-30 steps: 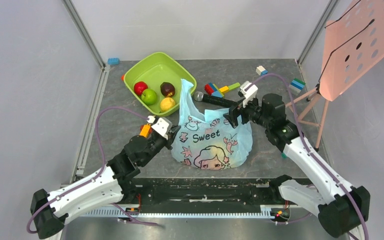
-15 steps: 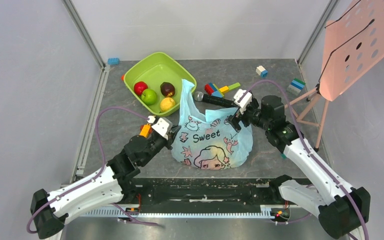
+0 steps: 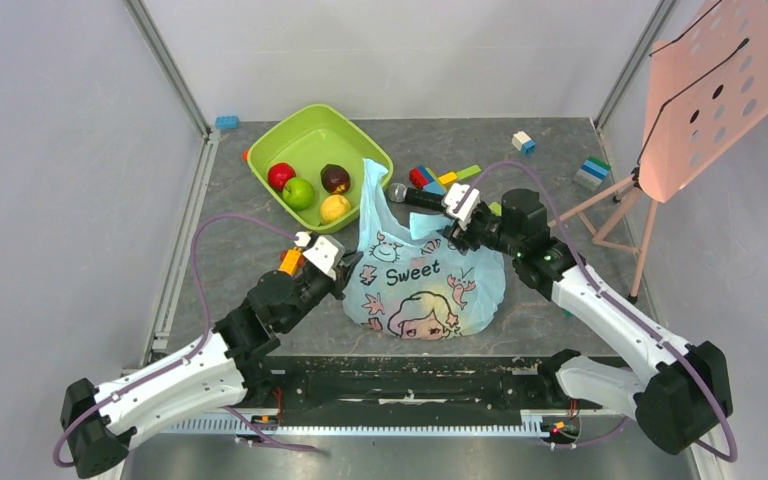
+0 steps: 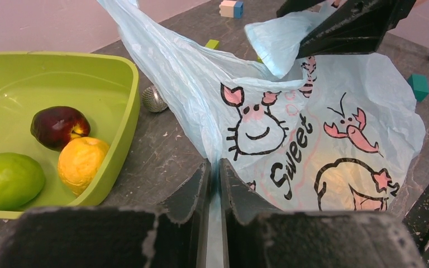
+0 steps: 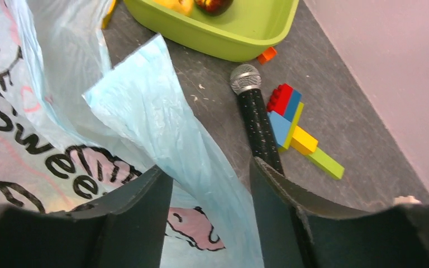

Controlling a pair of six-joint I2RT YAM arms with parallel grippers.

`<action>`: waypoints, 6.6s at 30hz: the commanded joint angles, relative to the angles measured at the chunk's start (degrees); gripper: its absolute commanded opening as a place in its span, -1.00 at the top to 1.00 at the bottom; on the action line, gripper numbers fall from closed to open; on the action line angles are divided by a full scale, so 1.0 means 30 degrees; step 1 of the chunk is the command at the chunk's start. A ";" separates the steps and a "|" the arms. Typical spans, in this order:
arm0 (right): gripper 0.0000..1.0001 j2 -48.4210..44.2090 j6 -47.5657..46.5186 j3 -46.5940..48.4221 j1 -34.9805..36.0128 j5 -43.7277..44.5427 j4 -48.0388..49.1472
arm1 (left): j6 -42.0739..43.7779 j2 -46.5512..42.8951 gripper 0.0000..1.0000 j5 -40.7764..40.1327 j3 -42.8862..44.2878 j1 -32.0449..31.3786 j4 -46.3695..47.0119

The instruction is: Take the fake fruits out of the plastic bag

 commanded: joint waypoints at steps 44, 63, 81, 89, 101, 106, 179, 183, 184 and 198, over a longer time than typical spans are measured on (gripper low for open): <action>1.00 -0.4249 0.8245 0.2754 0.0668 0.6103 0.4008 | -0.1344 0.9391 0.84 -0.0075 1.6230 0.2960 -0.6556; 0.05 -0.7029 0.8582 -0.3342 0.0663 0.6733 0.5263 | -0.2893 0.4656 0.96 0.0979 0.4867 0.3389 0.5782; -0.86 -0.5711 1.1266 0.5769 0.0687 0.0501 -0.2396 | -0.4250 0.1260 0.80 -0.1268 0.0940 0.3389 1.0149; -0.71 -0.1941 1.2364 1.1151 0.0690 -0.1308 -0.4730 | -0.4183 0.1294 0.71 -0.0586 0.0681 0.3389 1.0801; 0.42 0.5114 1.1273 1.3931 0.5687 0.1912 -0.8725 | -0.4614 0.1512 0.78 -0.1082 -0.0222 0.3404 1.2125; 0.58 0.6431 1.1144 1.4007 0.7125 0.5825 -0.8954 | -0.4729 0.1648 0.79 -0.1109 -0.0283 0.3389 1.2182; 0.71 0.0130 1.8679 0.0334 0.6196 1.3372 -0.1356 | -0.7300 0.9550 0.89 -0.3936 2.0393 -0.7541 -1.6118; 0.76 -0.0225 1.9145 -0.0142 0.5710 1.2778 -0.0884 | -0.8695 1.0756 0.96 -0.6894 1.8839 -0.8856 -1.3729; 0.77 -0.0336 1.9217 -0.0246 0.5626 1.2656 -0.0780 | -0.9157 1.0814 0.96 -0.7229 1.8058 -0.8842 -1.2787; 0.80 -0.1030 1.9379 -0.0825 0.5333 1.2272 -0.0728 | -1.0649 1.3407 0.96 -0.7230 1.4912 -0.7117 -0.9554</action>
